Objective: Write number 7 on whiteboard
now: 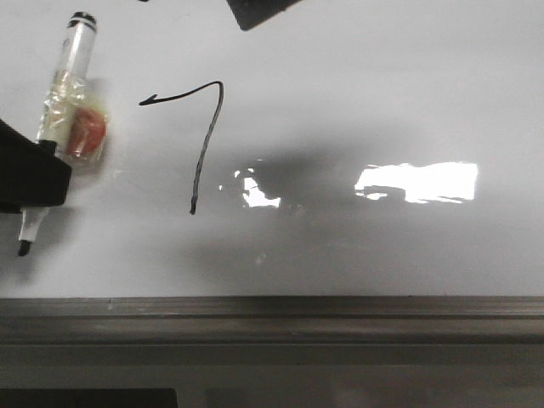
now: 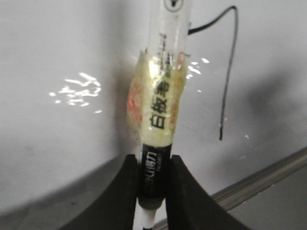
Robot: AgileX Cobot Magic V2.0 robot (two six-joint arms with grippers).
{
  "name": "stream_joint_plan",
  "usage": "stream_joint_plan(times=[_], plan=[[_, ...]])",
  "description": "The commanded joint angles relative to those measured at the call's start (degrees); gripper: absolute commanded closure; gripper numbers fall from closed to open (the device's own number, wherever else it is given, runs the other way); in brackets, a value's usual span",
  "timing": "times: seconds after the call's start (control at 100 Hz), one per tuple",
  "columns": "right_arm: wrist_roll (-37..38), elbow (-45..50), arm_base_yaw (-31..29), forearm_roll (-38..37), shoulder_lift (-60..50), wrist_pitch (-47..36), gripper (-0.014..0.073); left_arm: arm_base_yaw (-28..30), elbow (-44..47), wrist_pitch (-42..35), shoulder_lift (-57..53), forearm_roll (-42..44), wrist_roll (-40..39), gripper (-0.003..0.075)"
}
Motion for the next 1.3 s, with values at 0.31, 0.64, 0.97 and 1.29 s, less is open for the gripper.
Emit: stream_joint_plan(times=[0.31, 0.64, 0.97, 1.29], plan=[[-0.6, -1.8, 0.1, -0.2, -1.1, -3.9, 0.0230, 1.4, -2.1, -3.2, -0.8, -4.6, -0.5, 0.0695], [-0.6, -1.8, 0.1, -0.2, -1.1, -4.3, 0.0230, 1.4, -2.1, -3.9, -1.3, -4.9, -0.5, 0.0326], [0.0, -1.6, 0.1, -0.7, -2.7, -4.5, 0.0659, 1.4, -2.1, -3.4, -11.8, -3.0, 0.2, 0.0428], [-0.1, 10.3, 0.1, -8.3, -14.9, -23.5, 0.0647, 1.4, -1.7, -3.8, -30.8, 8.1, 0.5, 0.0741]])
